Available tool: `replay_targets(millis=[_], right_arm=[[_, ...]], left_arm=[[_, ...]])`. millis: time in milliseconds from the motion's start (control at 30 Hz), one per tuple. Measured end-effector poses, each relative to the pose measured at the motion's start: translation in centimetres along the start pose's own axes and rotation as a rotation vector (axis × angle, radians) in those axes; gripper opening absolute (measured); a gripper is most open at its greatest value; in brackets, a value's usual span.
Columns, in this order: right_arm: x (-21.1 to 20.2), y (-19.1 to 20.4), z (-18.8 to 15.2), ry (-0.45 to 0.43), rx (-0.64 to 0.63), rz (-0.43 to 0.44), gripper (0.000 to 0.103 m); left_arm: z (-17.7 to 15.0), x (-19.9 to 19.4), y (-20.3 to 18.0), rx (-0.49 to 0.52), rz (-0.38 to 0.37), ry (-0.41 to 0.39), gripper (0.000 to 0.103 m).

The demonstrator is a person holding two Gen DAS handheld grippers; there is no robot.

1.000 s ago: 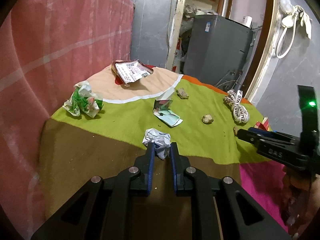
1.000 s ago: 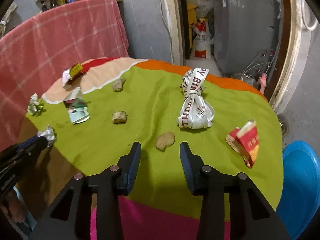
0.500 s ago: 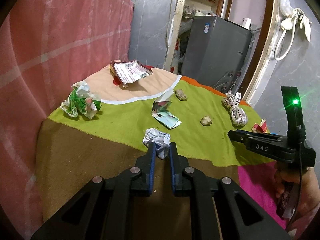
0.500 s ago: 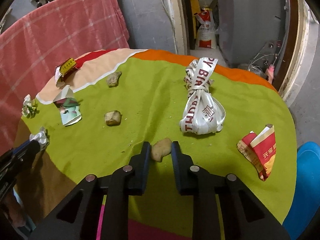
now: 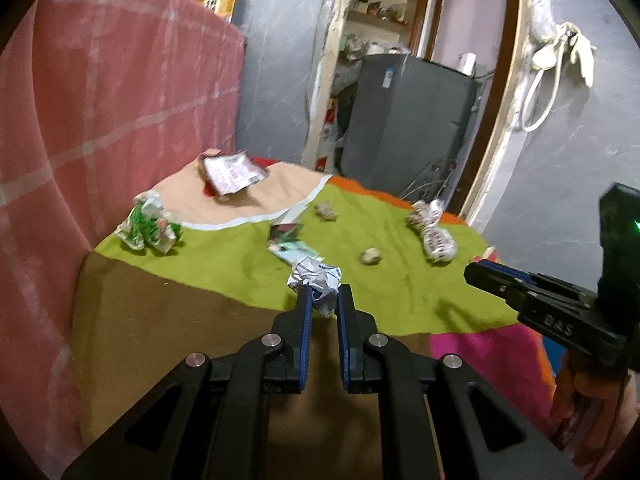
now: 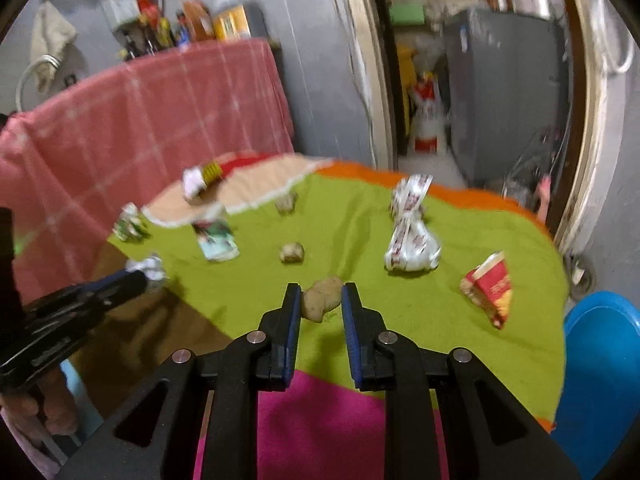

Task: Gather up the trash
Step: 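Carry both items over the blue basin and open both tools to drop them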

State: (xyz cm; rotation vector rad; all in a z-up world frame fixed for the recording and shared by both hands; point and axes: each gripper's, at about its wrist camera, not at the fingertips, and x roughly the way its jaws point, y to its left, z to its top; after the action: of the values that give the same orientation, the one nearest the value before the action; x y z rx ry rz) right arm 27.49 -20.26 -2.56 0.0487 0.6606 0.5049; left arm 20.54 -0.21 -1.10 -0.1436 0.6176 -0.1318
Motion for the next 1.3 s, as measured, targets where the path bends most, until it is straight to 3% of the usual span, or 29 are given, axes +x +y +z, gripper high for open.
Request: replay_targets(millis=[333,667,833,1000,1300], right_arm=[[-9.3,0.2,-1.2,-0.313,-0.062,-0.119,0.019],[-17.2,-4.0,-2.3,-0.534,-0.054,-0.352,0.019],[-19.2,-7.3,-3.3,-0.564,-0.018,-0.46,0.019],[-20.1,-10.9,-4.3,-0.561,0.045,-0.522,0.019],[-19.2,-16.9,-7.3,-0.475,0.194,-0.557,0.019]], left_arm=[[1.0,-2.8,-5.9,0.072,-0.093,-0.164,0.009],[2.8,-2.9,-14.1,0.133,-0.239,-0.281,0.009],[3.4,-1.8,-19.2,0.182,-0.339,-0.295,0.009],[3.4,0.5,-23.8,0.222,-0.417,-0.243,0.009],[2.3,5.8,-28.7,0.286,-0.435,-0.082,0.009]])
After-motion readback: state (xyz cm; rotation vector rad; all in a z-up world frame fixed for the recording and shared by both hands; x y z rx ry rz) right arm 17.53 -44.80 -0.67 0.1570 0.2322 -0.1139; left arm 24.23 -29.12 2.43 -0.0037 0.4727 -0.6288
